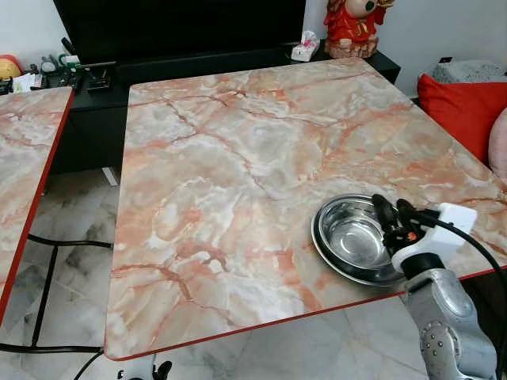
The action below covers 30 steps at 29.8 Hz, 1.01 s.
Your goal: Setting the table
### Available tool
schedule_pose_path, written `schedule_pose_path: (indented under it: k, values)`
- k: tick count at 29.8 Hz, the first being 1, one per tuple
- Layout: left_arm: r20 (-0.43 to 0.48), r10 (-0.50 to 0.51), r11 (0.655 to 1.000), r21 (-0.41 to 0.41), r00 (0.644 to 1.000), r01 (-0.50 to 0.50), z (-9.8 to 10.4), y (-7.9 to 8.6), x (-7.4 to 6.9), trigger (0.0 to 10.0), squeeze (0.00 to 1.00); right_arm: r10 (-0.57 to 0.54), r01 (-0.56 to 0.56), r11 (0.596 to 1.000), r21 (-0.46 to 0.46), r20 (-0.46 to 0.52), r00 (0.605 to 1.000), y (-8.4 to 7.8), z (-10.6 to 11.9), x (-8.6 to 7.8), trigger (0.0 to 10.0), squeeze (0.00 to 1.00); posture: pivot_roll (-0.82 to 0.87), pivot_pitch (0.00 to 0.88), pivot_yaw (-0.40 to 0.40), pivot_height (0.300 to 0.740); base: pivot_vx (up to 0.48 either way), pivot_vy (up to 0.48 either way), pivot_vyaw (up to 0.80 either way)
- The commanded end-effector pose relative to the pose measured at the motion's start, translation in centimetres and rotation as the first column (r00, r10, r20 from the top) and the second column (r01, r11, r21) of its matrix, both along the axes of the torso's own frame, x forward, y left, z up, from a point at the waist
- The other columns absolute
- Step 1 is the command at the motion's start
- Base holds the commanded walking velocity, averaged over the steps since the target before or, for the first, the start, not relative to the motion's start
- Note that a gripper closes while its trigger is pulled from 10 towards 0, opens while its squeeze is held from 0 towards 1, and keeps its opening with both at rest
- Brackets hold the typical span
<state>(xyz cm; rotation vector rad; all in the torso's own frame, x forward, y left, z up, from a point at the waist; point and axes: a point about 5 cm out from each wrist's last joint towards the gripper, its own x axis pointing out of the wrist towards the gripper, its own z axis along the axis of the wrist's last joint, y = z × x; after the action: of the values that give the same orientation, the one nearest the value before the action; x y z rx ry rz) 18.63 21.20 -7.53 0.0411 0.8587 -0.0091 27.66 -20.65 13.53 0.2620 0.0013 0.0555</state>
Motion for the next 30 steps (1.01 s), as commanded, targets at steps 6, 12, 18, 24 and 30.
schedule_pose_path:
  k: [6, 12, 18, 24, 30]
  values:
    - [-0.027, 0.008, 1.0, -0.001, 1.0, -0.008, -0.4, 0.1, -0.7, 10.0, 0.0, 0.005, -0.006, 1.0, -0.017, -0.065, 0.998, 0.2, -0.4, 0.0, 10.0, 0.0, -0.04, 0.089, 0.008, 0.74, 0.0, 0.0, 0.0]
    - [-0.032, 0.007, 1.0, -0.003, 0.999, -0.007, -0.4, 0.0, -0.8, 10.0, 0.0, -0.043, 0.038, 0.998, -0.043, -0.113, 0.993, -0.3, -1.0, 0.0, 10.0, 0.0, -0.04, 0.09, 0.008, 0.74, 0.0, 0.0, 0.0]
    - [-0.034, 0.007, 1.0, -0.003, 0.999, -0.007, -0.4, 0.0, -0.8, 10.0, 0.0, -0.097, 0.092, 0.995, -0.04, -0.172, 0.98, -1.1, -1.7, 0.1, 10.0, 0.0, -0.04, 0.089, 0.008, 0.74, 0.0, 0.0, 0.0]
    - [-0.036, 0.006, 1.0, -0.003, 0.999, -0.006, -0.4, 0.1, -0.8, 10.0, 0.0, -0.116, 0.112, 0.993, -0.03, -0.194, 0.974, -1.3, -2.0, 0.0, 10.0, 0.0, -0.04, 0.09, 0.009, 0.74, 0.0, 0.0, 0.0]
    - [-0.038, 0.005, 1.0, -0.001, 0.999, -0.005, -0.4, 0.1, -0.8, 10.0, 0.0, -0.115, 0.113, 0.993, -0.025, -0.194, 0.974, -1.3, -1.9, 0.0, 10.0, 0.0, -0.04, 0.09, 0.009, 0.74, 0.0, 0.0, 0.0]
